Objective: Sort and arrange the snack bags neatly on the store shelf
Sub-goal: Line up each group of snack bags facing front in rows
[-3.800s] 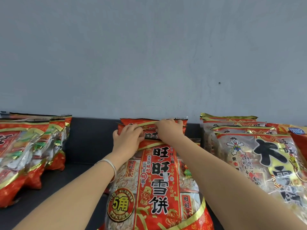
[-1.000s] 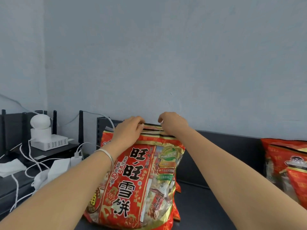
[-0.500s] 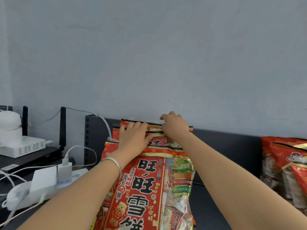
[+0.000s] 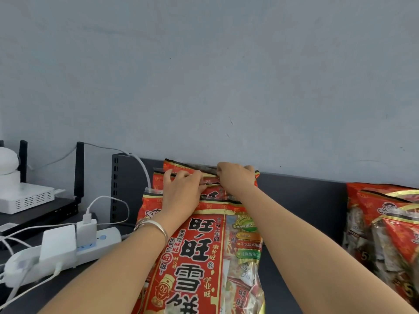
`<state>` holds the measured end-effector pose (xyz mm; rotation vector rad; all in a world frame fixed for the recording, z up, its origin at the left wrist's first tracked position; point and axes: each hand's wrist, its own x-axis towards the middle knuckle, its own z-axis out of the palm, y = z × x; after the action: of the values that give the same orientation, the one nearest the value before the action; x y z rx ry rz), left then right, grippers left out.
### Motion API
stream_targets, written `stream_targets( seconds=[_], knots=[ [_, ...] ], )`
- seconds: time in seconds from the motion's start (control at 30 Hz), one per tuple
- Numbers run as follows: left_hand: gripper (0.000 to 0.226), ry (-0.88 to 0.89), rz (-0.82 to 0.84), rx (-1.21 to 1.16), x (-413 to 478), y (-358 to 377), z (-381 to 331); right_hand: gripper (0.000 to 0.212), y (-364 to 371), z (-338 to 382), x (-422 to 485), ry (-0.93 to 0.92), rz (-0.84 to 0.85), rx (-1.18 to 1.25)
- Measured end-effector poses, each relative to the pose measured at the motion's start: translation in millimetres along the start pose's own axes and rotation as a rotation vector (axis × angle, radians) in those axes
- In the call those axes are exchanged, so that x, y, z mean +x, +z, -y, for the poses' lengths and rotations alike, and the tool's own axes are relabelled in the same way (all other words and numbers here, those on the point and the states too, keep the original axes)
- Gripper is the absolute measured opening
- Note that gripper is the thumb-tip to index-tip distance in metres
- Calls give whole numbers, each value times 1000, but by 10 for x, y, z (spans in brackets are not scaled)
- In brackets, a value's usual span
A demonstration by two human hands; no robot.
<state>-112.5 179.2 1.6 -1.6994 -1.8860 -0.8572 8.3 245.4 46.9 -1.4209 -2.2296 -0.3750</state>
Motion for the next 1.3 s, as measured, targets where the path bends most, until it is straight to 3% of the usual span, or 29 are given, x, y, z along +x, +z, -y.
stream_targets(
  seconds=[0.4,0.6,0.93,1.03,1.13,1.2,1.3],
  knots=[
    [16,11,-150,-17,11,-68,-434,28,-458,-979,-202,243,-145,60],
    [16,21,-152,1,5,23,-835,25,-494,-1434,-306,274,-87,149],
    [18,-53,-149,68,-9,46,-849,25,-486,-1371,-260,297,-126,284],
    [16,-62,-150,41,-34,75,-856,26,-424,-1381,-246,321,-62,338],
    [12,-69,-120,-13,-50,100,-871,27,-414,-1373,-264,317,-21,372],
    [17,-72,-97,-36,-50,107,-887,29,-456,-1334,-293,256,-110,308],
    [34,-52,-87,-33,-64,122,-882,32,-487,-1201,-382,10,-290,163]
  ],
)
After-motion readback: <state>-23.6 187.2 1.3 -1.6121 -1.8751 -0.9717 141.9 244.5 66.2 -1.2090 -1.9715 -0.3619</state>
